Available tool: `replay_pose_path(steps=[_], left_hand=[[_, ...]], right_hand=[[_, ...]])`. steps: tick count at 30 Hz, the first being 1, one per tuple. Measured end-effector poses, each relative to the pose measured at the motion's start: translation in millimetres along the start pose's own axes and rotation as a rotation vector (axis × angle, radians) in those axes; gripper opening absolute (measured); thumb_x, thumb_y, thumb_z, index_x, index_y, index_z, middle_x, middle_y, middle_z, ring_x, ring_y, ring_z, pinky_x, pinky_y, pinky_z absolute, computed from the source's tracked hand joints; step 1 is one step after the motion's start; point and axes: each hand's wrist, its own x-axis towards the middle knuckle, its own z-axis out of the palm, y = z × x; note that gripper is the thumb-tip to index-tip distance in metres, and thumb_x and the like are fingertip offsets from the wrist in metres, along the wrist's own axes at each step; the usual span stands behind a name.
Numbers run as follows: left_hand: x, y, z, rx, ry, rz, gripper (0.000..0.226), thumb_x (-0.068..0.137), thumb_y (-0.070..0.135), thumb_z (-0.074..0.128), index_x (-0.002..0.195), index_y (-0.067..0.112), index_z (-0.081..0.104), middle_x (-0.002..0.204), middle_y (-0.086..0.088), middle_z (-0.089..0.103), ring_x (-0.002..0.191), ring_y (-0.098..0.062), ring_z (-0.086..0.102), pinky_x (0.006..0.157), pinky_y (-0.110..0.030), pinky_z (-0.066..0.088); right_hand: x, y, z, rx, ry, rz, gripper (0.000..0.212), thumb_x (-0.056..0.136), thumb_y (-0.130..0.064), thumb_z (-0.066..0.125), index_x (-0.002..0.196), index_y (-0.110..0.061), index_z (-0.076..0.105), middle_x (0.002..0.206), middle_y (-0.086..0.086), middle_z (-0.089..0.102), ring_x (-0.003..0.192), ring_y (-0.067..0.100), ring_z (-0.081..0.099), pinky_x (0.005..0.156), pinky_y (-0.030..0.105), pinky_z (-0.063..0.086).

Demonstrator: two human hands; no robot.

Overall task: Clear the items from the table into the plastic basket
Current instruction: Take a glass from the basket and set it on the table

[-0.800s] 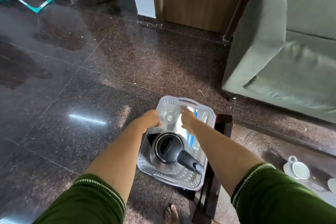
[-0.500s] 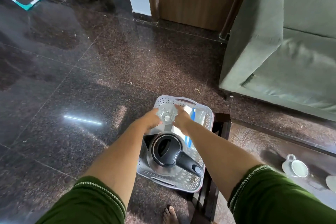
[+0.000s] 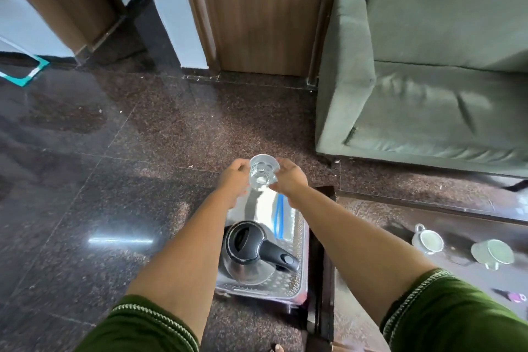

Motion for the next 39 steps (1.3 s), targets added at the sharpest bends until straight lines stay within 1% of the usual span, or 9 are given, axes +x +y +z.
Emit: replay_pose_path(steps=[8, 14, 17, 23, 27, 30, 33, 37, 39], left_hand=[[-68, 51, 89, -0.098, -0.069, 0.078, 0.027, 0.078, 0.005, 0.059, 0.087, 0.031, 0.058, 0.098, -0.005, 0.067, 0.08, -0.023, 0.065, 0.071, -0.042, 0.061], [-112, 57, 188, 0.034, -0.065, 0.115, 0.021, 0.076, 0.007, 0.052, 0.082, 0.026, 0.054, 0.086, -0.004, 0.066, 0.074, -0.026, 0.064, 0.064, -0.039, 0.06], [-132, 49, 249, 0.094, -0.089, 0.11, 0.022, 0.07, 0.012, 0.056, 0.077, 0.033, 0.054, 0.084, -0.005, 0.069, 0.074, -0.027, 0.068, 0.065, -0.045, 0.06], [-225, 49, 356, 0.118, -0.186, 0.104, 0.019, 0.084, -0.001, 0.049, 0.093, 0.017, 0.05, 0.082, -0.006, 0.058, 0.057, -0.013, 0.049, 0.034, -0.016, 0.041], [-268, 38, 430, 0.123, -0.217, 0.078, 0.016, 0.085, 0.004, 0.048, 0.09, 0.019, 0.047, 0.093, -0.01, 0.062, 0.066, -0.016, 0.051, 0.05, -0.025, 0.045], [-291, 30, 479, 0.123, -0.229, 0.077, 0.016, 0.086, 0.004, 0.048, 0.094, 0.017, 0.047, 0.1, -0.012, 0.061, 0.065, -0.016, 0.053, 0.045, -0.022, 0.051], [-310, 24, 516, 0.197, -0.288, 0.038, 0.028, 0.087, 0.008, 0.046, 0.108, 0.027, 0.048, 0.101, -0.007, 0.06, 0.066, -0.018, 0.057, 0.056, -0.028, 0.054], [-325, 12, 558, 0.197, -0.392, -0.022, 0.035, 0.087, 0.011, 0.048, 0.118, 0.026, 0.055, 0.102, -0.006, 0.066, 0.072, -0.024, 0.067, 0.056, -0.025, 0.053], [-323, 4, 578, 0.167, -0.438, -0.05, 0.033, 0.085, 0.012, 0.051, 0.114, 0.024, 0.059, 0.1, -0.006, 0.069, 0.072, -0.023, 0.068, 0.057, -0.027, 0.056]], right_hand=[[-54, -3, -98, 0.014, 0.258, -0.004, 0.035, 0.083, -0.004, 0.06, 0.111, -0.022, 0.071, 0.102, 0.002, 0.073, 0.079, 0.018, 0.073, 0.067, 0.031, 0.062], [-98, 27, -194, 0.031, 0.318, 0.02, 0.04, 0.091, 0.002, 0.049, 0.122, -0.018, 0.065, 0.109, 0.007, 0.068, 0.059, 0.01, 0.06, 0.037, 0.009, 0.041], [-118, 56, -249, 0.092, 0.272, 0.064, 0.046, 0.091, 0.003, 0.049, 0.131, -0.018, 0.057, 0.125, 0.012, 0.064, 0.07, 0.012, 0.06, 0.046, 0.016, 0.05], [-165, 116, -355, 0.267, 0.359, 0.163, 0.041, 0.097, 0.002, 0.036, 0.124, -0.02, 0.058, 0.111, 0.004, 0.062, 0.072, 0.013, 0.058, 0.042, 0.017, 0.049], [-189, 159, -425, 0.265, 0.392, 0.193, 0.049, 0.096, 0.006, 0.034, 0.13, -0.022, 0.054, 0.109, 0.0, 0.057, 0.087, 0.016, 0.056, 0.047, 0.018, 0.052], [-203, 187, -470, 0.199, 0.428, 0.215, 0.048, 0.097, 0.003, 0.032, 0.119, -0.032, 0.056, 0.088, -0.002, 0.058, 0.058, 0.008, 0.056, 0.045, 0.017, 0.046], [-209, 211, -509, 0.186, 0.435, 0.22, 0.053, 0.097, 0.002, 0.03, 0.132, -0.029, 0.053, 0.103, 0.006, 0.057, 0.056, 0.011, 0.052, 0.047, 0.024, 0.047], [-215, 236, -546, 0.174, 0.44, 0.265, 0.062, 0.09, 0.003, 0.027, 0.129, -0.035, 0.055, 0.128, 0.005, 0.057, 0.088, 0.024, 0.064, 0.065, 0.037, 0.061], [-213, 249, -561, 0.113, 0.453, 0.289, 0.065, 0.088, 0.003, 0.025, 0.133, -0.035, 0.052, 0.126, 0.007, 0.058, 0.073, 0.022, 0.061, 0.043, 0.025, 0.052]])
